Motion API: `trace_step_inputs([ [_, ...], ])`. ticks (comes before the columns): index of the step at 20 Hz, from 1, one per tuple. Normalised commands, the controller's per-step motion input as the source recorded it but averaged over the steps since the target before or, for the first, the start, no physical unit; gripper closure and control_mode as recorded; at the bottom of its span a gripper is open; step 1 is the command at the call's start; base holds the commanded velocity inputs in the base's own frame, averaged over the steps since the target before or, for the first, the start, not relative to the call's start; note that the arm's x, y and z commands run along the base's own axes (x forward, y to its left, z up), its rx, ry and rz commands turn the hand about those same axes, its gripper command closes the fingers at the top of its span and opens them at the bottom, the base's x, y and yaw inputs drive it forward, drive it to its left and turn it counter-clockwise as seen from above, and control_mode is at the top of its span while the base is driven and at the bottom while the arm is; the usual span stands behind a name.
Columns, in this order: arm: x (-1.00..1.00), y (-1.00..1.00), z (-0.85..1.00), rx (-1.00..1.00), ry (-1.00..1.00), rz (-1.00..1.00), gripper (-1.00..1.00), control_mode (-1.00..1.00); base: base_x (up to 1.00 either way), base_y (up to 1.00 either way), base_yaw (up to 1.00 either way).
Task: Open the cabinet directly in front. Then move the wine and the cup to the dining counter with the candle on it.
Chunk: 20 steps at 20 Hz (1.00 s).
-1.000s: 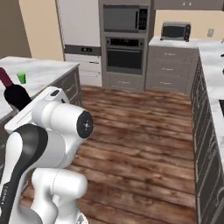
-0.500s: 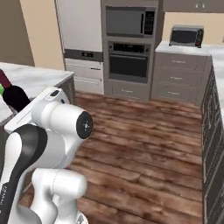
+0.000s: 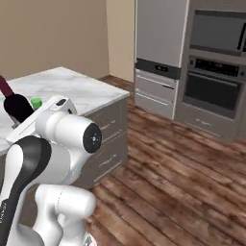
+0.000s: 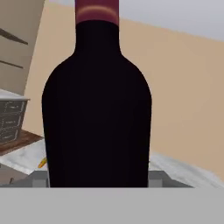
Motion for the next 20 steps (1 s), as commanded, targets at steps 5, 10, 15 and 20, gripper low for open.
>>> trace_step_inputs([
  [5, 0.00, 0.00, 0.00, 0.00, 0.00, 0.00, 1.00, 1.00, 0.70, 0.00, 0.84],
  [10, 0.00, 0.00, 0.00, 0.00, 0.00, 0.00, 1.00, 1.00, 0.34, 0.00, 0.90],
  [15, 0.00, 0.00, 0.00, 0.00, 0.00, 0.00, 1.00, 1.00, 0.38, 0.00, 0.90],
  [20, 0.00, 0.00, 0.00, 0.00, 0.00, 0.00, 1.00, 1.00, 0.11, -0.12, 0.35],
])
